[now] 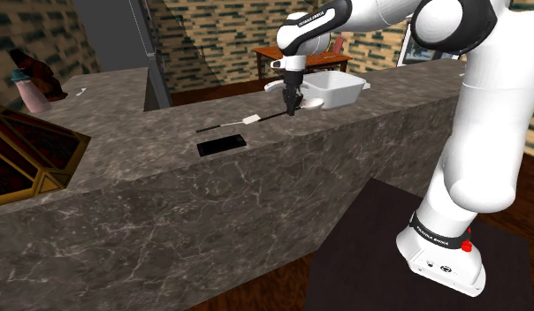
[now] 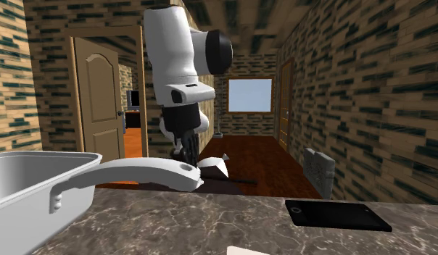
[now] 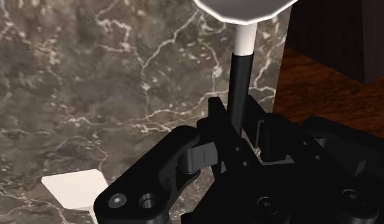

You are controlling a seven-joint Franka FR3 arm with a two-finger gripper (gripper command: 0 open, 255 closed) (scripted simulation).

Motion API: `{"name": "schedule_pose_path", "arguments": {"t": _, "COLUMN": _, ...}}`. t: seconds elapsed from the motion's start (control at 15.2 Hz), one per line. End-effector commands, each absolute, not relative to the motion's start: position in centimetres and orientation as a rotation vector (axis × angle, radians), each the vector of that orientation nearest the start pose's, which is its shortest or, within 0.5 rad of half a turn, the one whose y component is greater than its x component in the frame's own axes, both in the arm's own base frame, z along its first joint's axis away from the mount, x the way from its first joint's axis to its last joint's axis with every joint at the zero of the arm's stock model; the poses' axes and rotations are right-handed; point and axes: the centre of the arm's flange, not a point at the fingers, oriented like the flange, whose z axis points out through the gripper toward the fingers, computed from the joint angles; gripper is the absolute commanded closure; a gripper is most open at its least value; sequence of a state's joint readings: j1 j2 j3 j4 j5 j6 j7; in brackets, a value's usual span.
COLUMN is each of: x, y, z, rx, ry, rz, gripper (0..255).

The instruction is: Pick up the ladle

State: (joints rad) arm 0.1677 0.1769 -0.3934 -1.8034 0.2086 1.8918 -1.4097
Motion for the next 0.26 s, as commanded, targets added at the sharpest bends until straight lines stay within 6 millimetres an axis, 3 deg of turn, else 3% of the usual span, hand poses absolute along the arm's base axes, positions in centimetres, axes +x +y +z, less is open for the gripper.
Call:
{"name": "schedule_pose_path", "arguments": {"t": 0.0, "x": 58.91, "y": -10.78, "z": 45.65, "rx": -2.547, "ry": -1.586, "rz": -0.065, "gripper": 255}}
{"name": "schedule_pose_path", "arguments": {"t": 0.2, "x": 58.91, "y": -10.78, "z": 46.26, "rx": -2.547, "ry": -1.586, "rz": -0.065, "gripper": 255}}
